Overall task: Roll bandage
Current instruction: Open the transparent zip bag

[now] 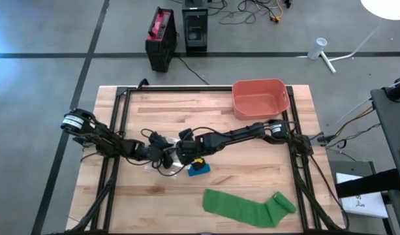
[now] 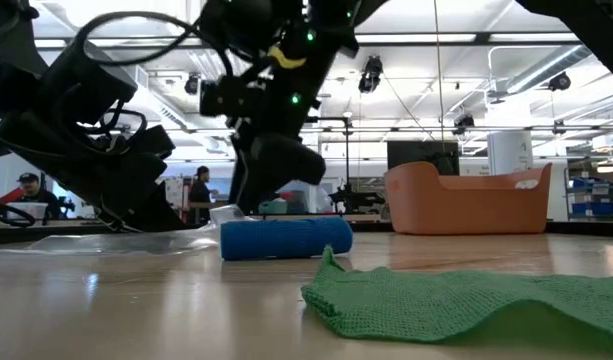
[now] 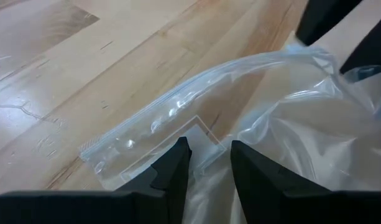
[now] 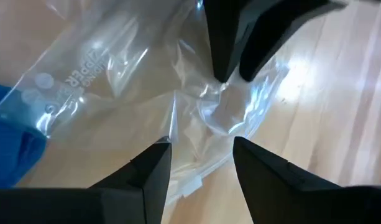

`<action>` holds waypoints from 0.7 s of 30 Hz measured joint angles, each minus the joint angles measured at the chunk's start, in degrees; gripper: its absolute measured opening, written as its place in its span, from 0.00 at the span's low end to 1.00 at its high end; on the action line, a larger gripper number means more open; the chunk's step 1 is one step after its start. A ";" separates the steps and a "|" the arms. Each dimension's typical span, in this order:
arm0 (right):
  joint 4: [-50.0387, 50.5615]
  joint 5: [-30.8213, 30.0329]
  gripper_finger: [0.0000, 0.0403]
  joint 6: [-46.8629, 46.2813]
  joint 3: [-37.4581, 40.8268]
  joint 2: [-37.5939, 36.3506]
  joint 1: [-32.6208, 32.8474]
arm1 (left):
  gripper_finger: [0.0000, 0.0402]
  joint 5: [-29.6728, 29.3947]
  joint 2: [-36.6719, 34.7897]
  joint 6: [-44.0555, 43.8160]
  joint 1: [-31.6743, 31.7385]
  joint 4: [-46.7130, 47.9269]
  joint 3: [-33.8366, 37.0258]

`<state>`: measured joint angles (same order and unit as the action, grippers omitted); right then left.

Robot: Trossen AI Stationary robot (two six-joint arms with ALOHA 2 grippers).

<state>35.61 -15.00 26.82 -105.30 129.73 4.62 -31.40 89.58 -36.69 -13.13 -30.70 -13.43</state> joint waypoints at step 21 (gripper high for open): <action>-9.27 -7.12 0.35 -18.08 1.34 -0.15 0.58 | 0.28 0.79 -0.46 1.49 0.00 -2.63 0.17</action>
<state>26.35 -22.12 8.73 -103.96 129.58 5.20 -30.61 89.12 -35.19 -13.13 -33.33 -13.26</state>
